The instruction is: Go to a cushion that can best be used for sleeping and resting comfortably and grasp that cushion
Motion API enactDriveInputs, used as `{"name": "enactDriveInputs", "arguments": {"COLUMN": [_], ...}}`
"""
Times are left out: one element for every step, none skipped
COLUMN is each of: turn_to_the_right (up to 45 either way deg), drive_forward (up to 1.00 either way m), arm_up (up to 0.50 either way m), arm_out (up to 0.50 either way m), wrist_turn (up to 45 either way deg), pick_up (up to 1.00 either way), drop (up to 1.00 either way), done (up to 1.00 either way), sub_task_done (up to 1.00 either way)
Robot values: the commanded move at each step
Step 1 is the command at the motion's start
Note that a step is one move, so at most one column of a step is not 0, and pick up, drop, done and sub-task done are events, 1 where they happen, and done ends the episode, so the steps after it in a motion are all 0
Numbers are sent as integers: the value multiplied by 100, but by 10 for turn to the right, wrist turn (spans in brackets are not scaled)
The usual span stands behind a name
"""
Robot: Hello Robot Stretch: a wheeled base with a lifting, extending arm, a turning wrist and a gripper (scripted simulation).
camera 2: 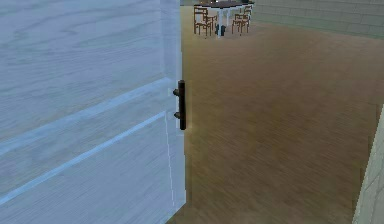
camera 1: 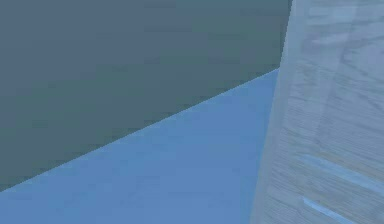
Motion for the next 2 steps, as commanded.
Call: {"name": "enactDriveInputs", "arguments": {"turn_to_the_right": [450,0], "drive_forward": [0,5], "arm_up": [0,0], "arm_out": [0,0], "wrist_turn": [0,0], "pick_up": [0,0], "drop": [0,0], "done": [0,0], "sub_task_done": [0,0]}}
